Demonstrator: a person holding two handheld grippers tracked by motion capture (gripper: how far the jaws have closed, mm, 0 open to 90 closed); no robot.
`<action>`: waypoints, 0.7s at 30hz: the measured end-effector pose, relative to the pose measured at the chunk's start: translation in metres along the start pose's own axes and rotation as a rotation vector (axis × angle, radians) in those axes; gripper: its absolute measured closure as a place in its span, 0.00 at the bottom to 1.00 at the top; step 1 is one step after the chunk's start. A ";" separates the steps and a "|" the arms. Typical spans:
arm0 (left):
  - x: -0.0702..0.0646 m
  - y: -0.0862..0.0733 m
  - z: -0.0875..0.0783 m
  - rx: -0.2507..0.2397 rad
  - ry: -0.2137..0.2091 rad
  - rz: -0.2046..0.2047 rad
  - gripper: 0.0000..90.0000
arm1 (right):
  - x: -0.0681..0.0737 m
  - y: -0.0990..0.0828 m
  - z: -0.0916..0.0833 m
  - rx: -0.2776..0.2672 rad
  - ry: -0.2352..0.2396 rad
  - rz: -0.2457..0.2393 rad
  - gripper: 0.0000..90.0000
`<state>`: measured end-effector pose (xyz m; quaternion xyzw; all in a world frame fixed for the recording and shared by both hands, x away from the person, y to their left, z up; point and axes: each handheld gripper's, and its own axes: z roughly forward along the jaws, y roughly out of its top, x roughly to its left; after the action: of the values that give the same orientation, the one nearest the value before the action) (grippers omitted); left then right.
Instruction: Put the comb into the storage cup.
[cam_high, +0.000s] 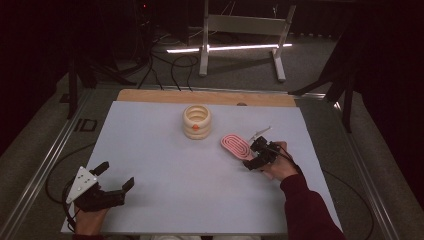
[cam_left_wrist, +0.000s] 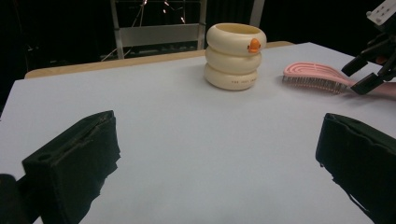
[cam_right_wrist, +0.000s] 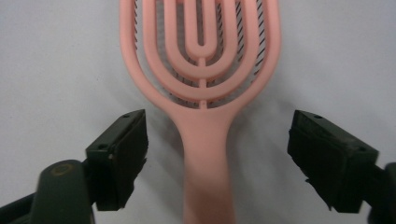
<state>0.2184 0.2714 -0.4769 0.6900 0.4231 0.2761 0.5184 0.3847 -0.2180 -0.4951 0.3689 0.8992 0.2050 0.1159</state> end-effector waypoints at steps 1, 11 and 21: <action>0.000 0.000 0.000 0.000 0.000 0.000 0.00 | 0.000 0.000 0.001 0.009 0.002 0.001 0.26; 0.000 0.000 0.000 0.000 0.000 0.000 0.00 | -0.002 0.000 0.006 0.032 -0.002 0.019 0.41; 0.000 0.000 0.000 0.002 -0.002 0.000 0.00 | -0.005 -0.001 0.007 0.046 0.041 0.037 0.52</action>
<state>0.2184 0.2708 -0.4770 0.6909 0.4227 0.2750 0.5181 0.3907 -0.2203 -0.5014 0.3839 0.8988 0.1939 0.0851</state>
